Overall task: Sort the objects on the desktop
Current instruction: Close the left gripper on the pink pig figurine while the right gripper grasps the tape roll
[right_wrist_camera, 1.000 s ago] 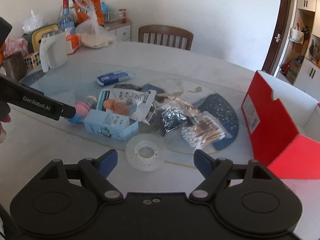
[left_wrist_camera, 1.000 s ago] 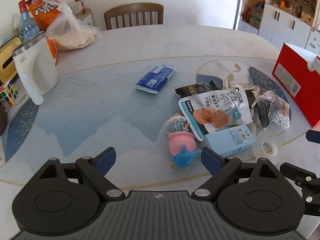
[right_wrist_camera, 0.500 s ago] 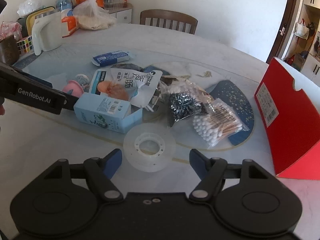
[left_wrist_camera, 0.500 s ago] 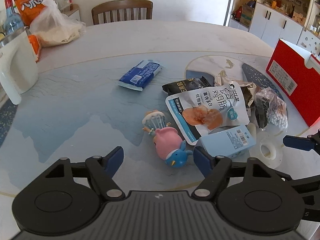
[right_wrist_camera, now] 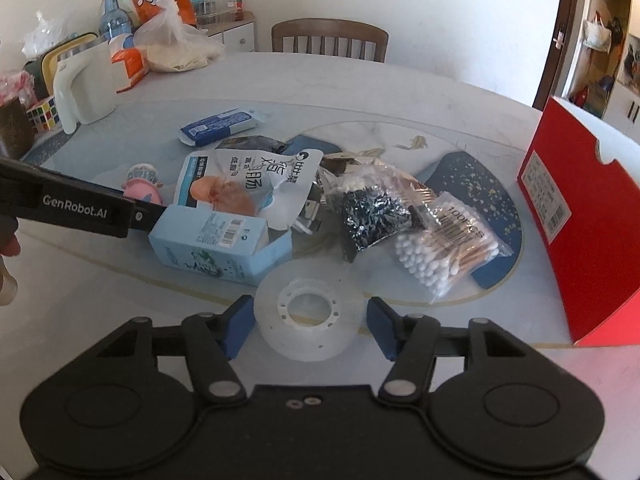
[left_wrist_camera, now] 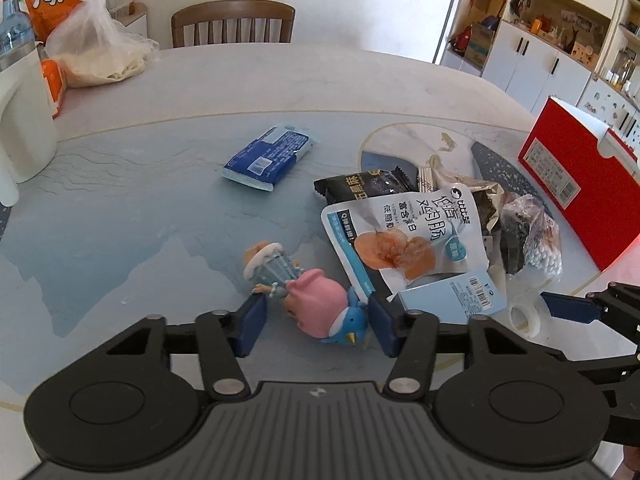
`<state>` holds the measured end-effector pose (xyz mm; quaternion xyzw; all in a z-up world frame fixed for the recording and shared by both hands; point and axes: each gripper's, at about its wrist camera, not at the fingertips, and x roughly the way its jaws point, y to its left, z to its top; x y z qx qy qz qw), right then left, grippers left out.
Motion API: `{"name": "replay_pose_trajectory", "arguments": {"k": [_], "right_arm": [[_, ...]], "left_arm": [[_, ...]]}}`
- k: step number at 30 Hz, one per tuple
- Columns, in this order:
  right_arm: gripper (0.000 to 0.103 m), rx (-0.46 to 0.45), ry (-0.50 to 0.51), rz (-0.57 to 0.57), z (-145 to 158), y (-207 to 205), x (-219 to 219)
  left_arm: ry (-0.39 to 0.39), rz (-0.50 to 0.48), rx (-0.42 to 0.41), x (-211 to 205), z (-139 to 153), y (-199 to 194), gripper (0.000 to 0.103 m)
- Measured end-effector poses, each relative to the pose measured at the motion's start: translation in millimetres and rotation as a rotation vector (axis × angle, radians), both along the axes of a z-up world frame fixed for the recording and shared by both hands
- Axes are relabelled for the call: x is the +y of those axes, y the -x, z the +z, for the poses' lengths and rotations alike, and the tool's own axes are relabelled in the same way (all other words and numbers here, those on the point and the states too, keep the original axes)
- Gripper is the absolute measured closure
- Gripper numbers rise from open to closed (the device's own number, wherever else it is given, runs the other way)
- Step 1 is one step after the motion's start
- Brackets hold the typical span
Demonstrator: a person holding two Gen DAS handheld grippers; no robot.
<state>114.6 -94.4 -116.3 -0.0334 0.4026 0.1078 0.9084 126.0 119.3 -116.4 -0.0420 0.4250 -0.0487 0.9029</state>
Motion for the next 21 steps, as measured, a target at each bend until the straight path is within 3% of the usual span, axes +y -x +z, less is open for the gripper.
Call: {"name": "replay_pose_trajectory", "arguments": {"k": [21], "right_arm": [[0.045,-0.014,0.017,-0.037,9.8,10.5,0.1]], "left_arm": [[0.052,-0.003,-0.02,18.4,5.9,16.4,0.053]]}}
